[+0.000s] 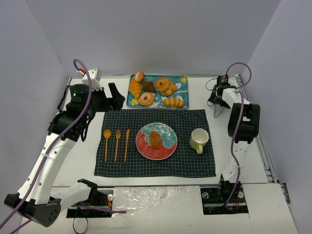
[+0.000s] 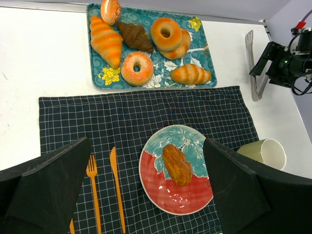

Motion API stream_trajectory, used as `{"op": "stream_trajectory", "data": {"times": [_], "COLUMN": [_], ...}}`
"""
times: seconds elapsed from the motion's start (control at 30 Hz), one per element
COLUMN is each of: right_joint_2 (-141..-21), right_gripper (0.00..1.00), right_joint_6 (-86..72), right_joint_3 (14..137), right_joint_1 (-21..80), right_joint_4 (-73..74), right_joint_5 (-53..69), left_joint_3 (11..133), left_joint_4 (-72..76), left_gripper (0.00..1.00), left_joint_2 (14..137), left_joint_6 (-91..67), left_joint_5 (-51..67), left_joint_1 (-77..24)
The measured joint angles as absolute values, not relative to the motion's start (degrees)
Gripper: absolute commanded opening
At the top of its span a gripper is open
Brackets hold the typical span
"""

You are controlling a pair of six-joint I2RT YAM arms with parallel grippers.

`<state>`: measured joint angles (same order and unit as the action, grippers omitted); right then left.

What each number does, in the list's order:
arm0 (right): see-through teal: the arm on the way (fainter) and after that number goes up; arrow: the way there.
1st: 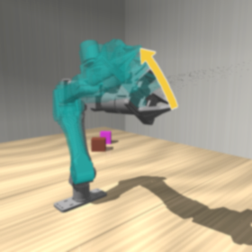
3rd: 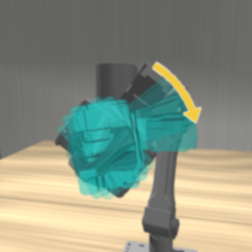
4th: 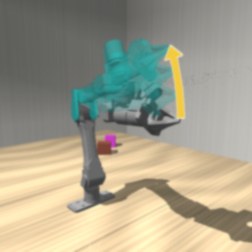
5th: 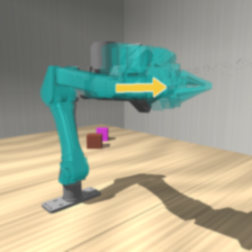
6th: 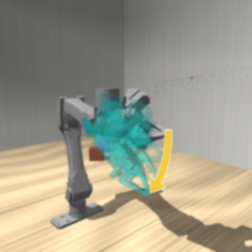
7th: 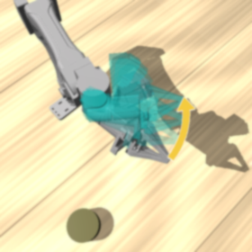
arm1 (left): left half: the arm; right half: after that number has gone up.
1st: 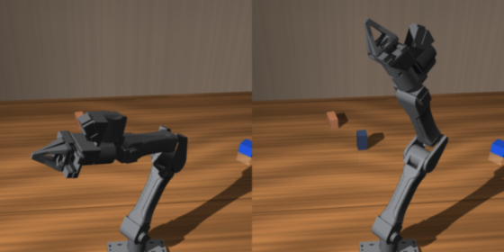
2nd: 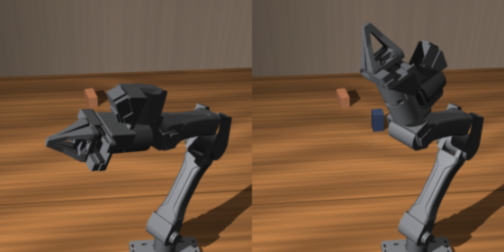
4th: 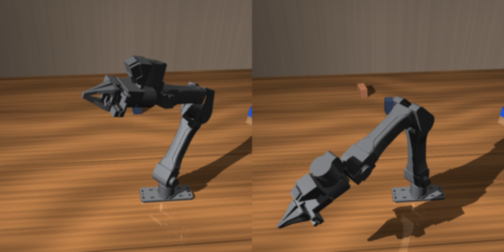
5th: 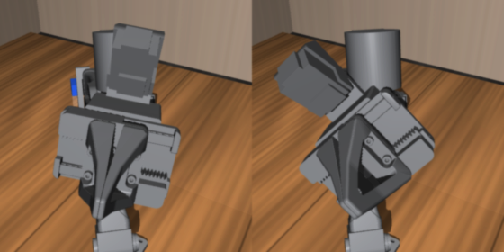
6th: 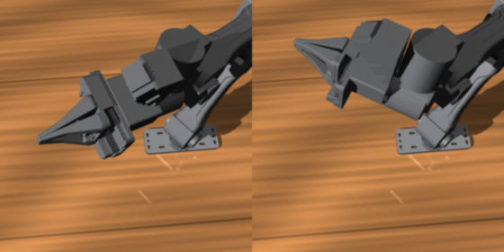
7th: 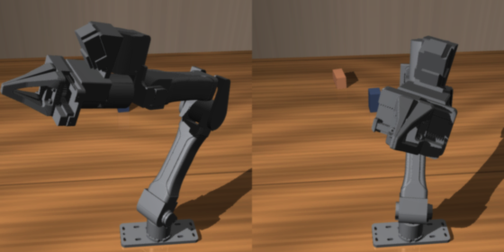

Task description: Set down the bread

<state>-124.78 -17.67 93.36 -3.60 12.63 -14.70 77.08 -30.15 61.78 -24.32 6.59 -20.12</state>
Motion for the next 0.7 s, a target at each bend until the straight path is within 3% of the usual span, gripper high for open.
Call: {"op": "stream_trajectory", "data": {"times": [0.3,0.43,0.5,0.7], "right_joint_2": [-110.68,-100.95,-95.59,-80.82], "right_gripper": [0.79,0.9,1.0,1.0], "right_joint_6": [-17.68,-17.96,-18.54,-20.37], "right_joint_3": [92.11,91.92,91.64,91.61], "right_joint_1": [-1.71,0.98,3.68,17.32], "right_joint_4": [13.85,13.53,12.92,9.4], "right_joint_5": [-13.16,-8.82,-4.82,4.81], "left_joint_3": [77.17,77.77,78.57,82.27], "left_joint_4": [-30.39,-30.84,-31.16,-31.56], "left_gripper": [0.97,0.97,0.97,0.97], "left_joint_2": [61.78,61.79,61.87,62.15], "left_joint_6": [-24.27,-24.23,-24.09,-23.58], "left_joint_5": [6.06,5.76,5.41,4.12], "left_joint_1": [-20.12,-20.12,-20.12,-20.12]}}
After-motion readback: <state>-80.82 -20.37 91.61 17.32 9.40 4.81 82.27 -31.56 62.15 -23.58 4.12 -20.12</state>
